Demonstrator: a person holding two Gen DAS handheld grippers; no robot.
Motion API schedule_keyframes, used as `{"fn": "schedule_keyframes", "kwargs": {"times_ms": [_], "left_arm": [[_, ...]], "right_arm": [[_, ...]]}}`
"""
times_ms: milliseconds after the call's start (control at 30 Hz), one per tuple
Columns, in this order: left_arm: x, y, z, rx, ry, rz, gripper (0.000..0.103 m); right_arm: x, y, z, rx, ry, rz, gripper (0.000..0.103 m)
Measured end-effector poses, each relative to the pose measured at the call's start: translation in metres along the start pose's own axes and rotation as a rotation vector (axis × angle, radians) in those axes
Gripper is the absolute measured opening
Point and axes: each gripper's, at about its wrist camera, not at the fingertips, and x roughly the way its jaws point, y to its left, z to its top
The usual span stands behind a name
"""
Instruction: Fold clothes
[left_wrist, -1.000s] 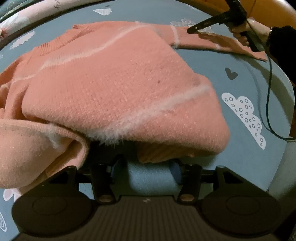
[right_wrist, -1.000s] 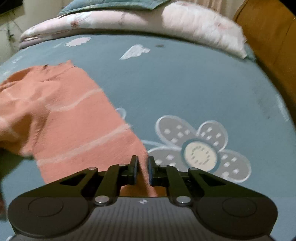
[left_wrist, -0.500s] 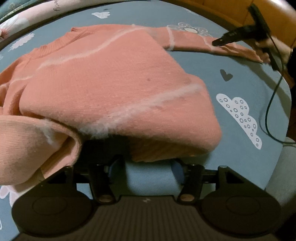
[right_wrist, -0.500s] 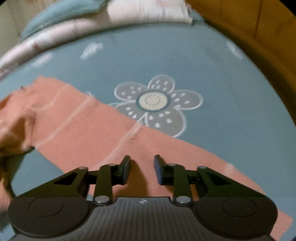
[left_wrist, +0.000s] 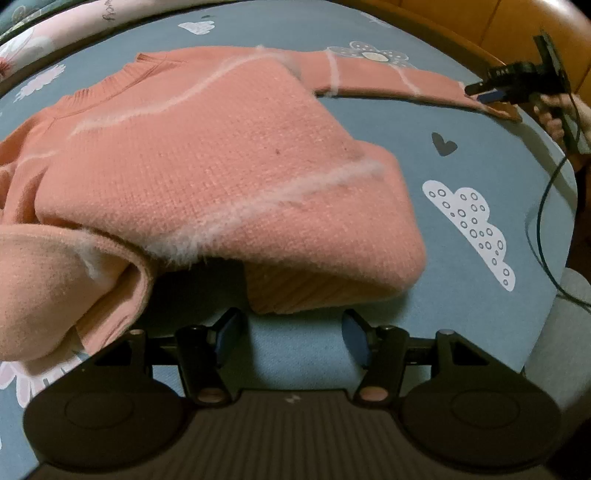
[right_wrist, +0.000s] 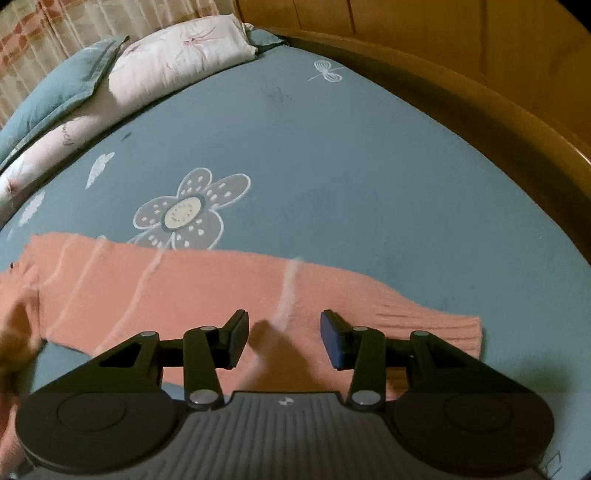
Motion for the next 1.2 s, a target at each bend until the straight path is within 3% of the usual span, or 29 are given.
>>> {"fn": "schedule_keyframes", "kwargs": {"times_ms": [167, 267, 500, 667, 833, 967, 1200], "left_arm": [[-0.001, 0.004, -0.003, -0.015, -0.004, -0.004, 0.060], [-0.002, 0.005, -0.005, -0.023, -0.010, -0.005, 0.060], [-0.005, 0.005, -0.006, -0.021, -0.027, -0.014, 0.060], [-0.013, 0.004, -0.010, 0.000, -0.042, -0.032, 0.061], [-0.017, 0.014, -0.015, -0.004, -0.053, -0.048, 0.061], [-0.015, 0.021, -0.020, -0.023, -0.058, -0.046, 0.061], [-0.026, 0.025, -0.028, -0.055, -0.075, -0.035, 0.061]], "right_arm": [[-0.012, 0.004, 0.000, 0.021, -0.008, -0.096, 0.048], [-0.018, 0.025, 0.002, -0.012, -0.019, -0.062, 0.048], [0.010, 0.150, 0.020, -0.195, -0.014, 0.113, 0.048], [0.070, 0.228, 0.019, -0.291, 0.044, 0.124, 0.048], [0.106, 0.245, 0.024, -0.310, 0.027, 0.038, 0.048], [0.113, 0.231, 0.043, -0.210, 0.013, -0.016, 0.048], [0.067, 0.242, 0.041, -0.245, 0.006, 0.013, 0.048]]}}
